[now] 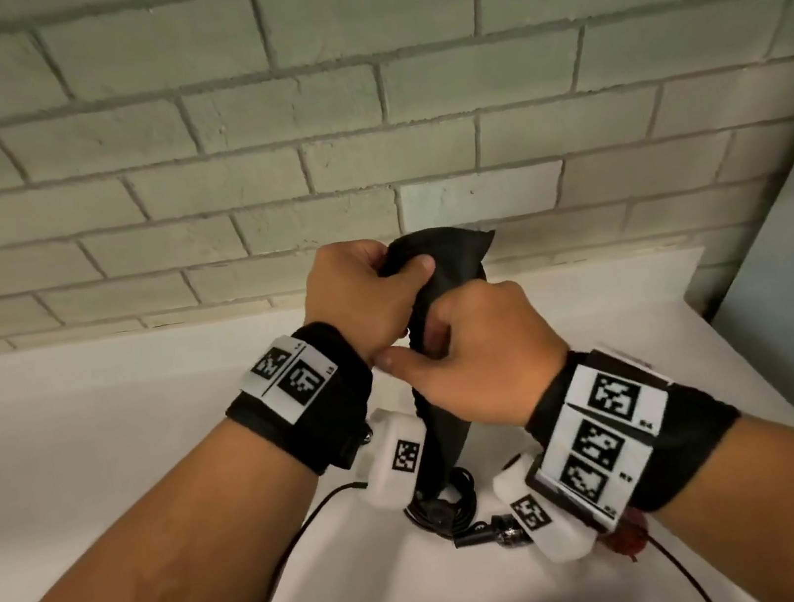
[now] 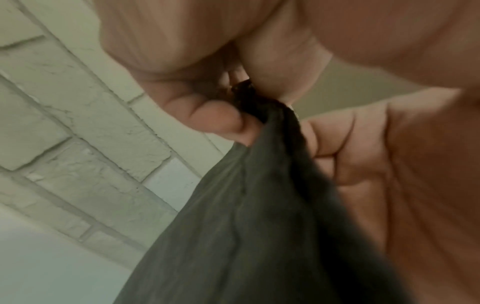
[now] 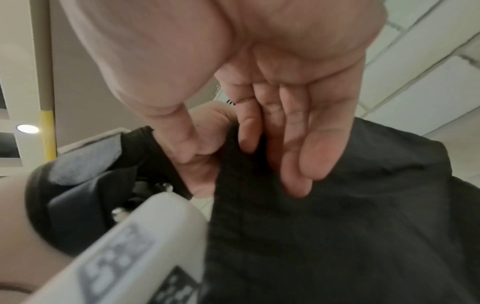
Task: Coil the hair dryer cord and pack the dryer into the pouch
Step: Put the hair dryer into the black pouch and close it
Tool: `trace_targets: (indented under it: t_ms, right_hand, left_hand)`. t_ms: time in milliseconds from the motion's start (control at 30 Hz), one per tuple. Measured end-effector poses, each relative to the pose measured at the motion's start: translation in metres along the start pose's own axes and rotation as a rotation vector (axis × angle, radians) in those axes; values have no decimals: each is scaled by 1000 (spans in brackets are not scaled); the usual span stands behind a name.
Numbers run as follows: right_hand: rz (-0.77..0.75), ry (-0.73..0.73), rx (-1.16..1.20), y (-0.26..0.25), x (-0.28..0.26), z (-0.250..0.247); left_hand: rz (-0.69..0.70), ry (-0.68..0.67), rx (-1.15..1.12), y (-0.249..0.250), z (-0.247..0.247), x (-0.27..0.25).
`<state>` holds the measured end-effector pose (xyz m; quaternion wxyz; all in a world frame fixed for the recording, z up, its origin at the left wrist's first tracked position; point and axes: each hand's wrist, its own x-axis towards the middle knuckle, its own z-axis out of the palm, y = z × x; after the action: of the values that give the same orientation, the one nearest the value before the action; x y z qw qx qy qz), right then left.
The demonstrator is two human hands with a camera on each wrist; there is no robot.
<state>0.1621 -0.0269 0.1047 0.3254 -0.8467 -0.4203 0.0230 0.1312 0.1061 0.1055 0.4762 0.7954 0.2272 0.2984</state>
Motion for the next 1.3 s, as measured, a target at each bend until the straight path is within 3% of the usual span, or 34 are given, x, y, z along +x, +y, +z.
trace_targets:
  t_ms: [167,267,367,467,533,633,733,833,1000,1100,1200,1300]
  right_hand:
    - [-61,-23,10,9,3,6]
    - [-27,-12,166,21,10,3]
    - [75,39,396,37,20,2]
    - [200,22,716,43,25,1]
    - [201,3,794,45,27,-1]
    - [210,43,741,54,31,-1]
    - [247,79,665,66,32,2]
    - [281,57,638,71,28,9]
    - [453,-12,628,74,22,34]
    - [576,-165,416,74,6,50]
    - [361,-367,-36,75,-29,66]
    - [108,-552,-319,70,-64,78]
  left_hand:
    - [-28,-12,-115,-9,-3,-2]
    - [-23,-225,-247,-12,-6,-8]
    - [50,-400,-226,-24,-14,-16]
    - [94,-331,-138,-33,-22,-17]
    - [162,-243,-45,-36,-25,-14]
    - [412,-84,325,-34,-40,-6]
    - [586,-36,656,-22,-63,3]
    - [522,-53,764,-7,-76,15]
    - [477,-197,728,2,-70,12]
    - [390,-319,805,-15,-54,10]
    - [255,-452,859,-38,-38,10]
    - [205,-517,868,-53,-31,11]
